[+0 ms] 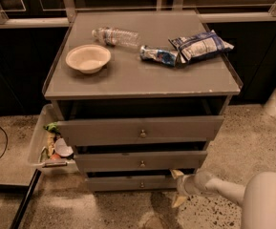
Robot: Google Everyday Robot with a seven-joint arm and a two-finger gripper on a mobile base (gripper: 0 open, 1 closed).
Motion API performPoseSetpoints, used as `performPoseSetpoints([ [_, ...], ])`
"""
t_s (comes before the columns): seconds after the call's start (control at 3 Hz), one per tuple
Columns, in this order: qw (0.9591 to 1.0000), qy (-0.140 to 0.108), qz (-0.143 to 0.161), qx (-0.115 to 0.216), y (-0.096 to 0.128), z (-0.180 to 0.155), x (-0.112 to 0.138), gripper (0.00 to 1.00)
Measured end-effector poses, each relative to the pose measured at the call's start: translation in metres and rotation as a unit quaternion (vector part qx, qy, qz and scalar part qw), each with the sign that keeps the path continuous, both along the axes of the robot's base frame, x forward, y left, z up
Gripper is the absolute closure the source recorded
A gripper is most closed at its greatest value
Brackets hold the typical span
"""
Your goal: Open bottom drawer
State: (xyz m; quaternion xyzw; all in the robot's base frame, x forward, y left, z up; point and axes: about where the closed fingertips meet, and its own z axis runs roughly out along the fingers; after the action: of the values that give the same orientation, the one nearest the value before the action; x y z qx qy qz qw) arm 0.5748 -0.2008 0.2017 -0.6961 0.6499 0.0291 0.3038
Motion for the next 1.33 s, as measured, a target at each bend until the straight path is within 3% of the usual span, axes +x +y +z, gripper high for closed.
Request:
performPoseSetpoints([
  [0.33, 0.9998, -0.010, 0.010, 0.011, -0.001, -0.011, 0.011, 0.00],
  [1.33, 0.9969, 0.005, 0.041, 0.067, 0.002, -0.041, 0.037, 0.00],
])
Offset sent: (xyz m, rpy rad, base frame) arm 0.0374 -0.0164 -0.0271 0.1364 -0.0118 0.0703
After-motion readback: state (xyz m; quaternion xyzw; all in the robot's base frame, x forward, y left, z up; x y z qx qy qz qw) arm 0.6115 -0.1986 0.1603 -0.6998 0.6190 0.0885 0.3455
